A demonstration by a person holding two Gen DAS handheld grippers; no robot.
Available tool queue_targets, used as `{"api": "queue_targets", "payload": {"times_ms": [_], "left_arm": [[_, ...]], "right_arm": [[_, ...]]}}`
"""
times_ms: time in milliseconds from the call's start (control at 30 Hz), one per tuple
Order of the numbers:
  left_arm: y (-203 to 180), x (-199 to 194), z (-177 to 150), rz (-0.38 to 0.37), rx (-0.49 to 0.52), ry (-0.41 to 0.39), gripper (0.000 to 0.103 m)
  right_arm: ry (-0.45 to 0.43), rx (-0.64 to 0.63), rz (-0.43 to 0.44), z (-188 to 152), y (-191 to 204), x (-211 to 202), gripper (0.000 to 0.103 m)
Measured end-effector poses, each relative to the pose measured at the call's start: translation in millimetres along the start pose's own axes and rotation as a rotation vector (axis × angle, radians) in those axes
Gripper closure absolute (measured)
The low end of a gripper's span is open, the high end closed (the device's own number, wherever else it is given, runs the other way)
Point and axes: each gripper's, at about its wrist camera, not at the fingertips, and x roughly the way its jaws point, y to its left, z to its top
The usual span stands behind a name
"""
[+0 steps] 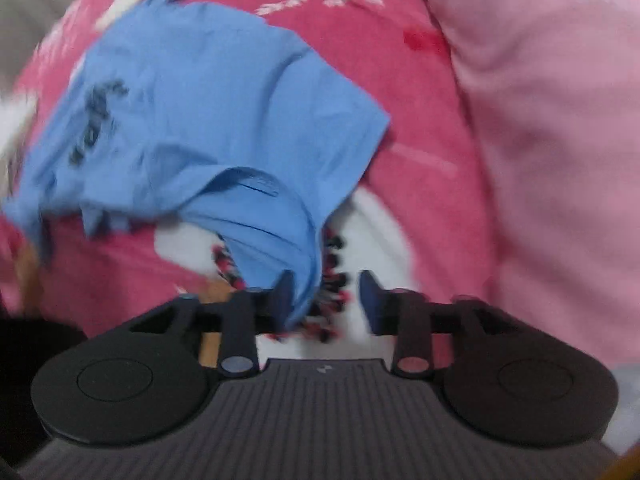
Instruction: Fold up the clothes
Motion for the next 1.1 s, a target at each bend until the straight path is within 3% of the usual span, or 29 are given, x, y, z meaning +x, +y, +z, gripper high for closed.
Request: {"api": "queue_targets", "payload": {"times_ms": [100, 233, 267, 367, 533, 667, 833, 967, 1100], "left_arm": [[-4.1, -0.8, 9.4, -0.016, -0.036, -0.058, 0.047], [-3.5, 31.9, 21.5, -0.014, -0.105, -0.083, 0.046], [-1.9, 42.2, 23.8, -0.010, -0.130, -0.084, 0.046], [2.3, 67.7, 29.5, 0.010, -0.177, -0.091, 0.047], [1.1, 95.0, 34.6, 0.055, -0.117, -0.087, 0.052], [5.4, 104.9, 32.0, 0.044, -0.091, -0.069, 0.059], [9.1, 112.9, 27.8, 0.024, -0.044, -0.065, 0.062], [14.3, 115.0, 26.3, 0.007, -0.055, -0.084, 0.067], [18.7, 114.1, 23.7, 0.013, -0.077, -0.118, 0.088]], "right_arm": [[-0.125, -0.130, -0.002, 24.2, 10.9, -37.5, 0.056], [-0.404, -0.235, 0.124, 78.2, 46.6, -58.7, 0.032], [-0.438, -0.294, 0.149, 91.4, 62.2, -55.9, 0.024], [-0.475, -0.580, 0.216, 133.9, 128.4, -33.9, 0.021], [-0.365, -0.977, 0.305, 196.6, 231.8, 24.1, 0.021], [-0.288, -1.213, 0.299, 239.8, 293.1, 71.4, 0.021], [-0.227, -1.347, 0.338, 290.3, 345.3, 120.6, 0.021], [-0.087, -1.428, 0.353, 316.9, 375.4, 160.1, 0.022], [0.092, -1.442, 0.341, 319.8, 388.3, 190.3, 0.029]]}}
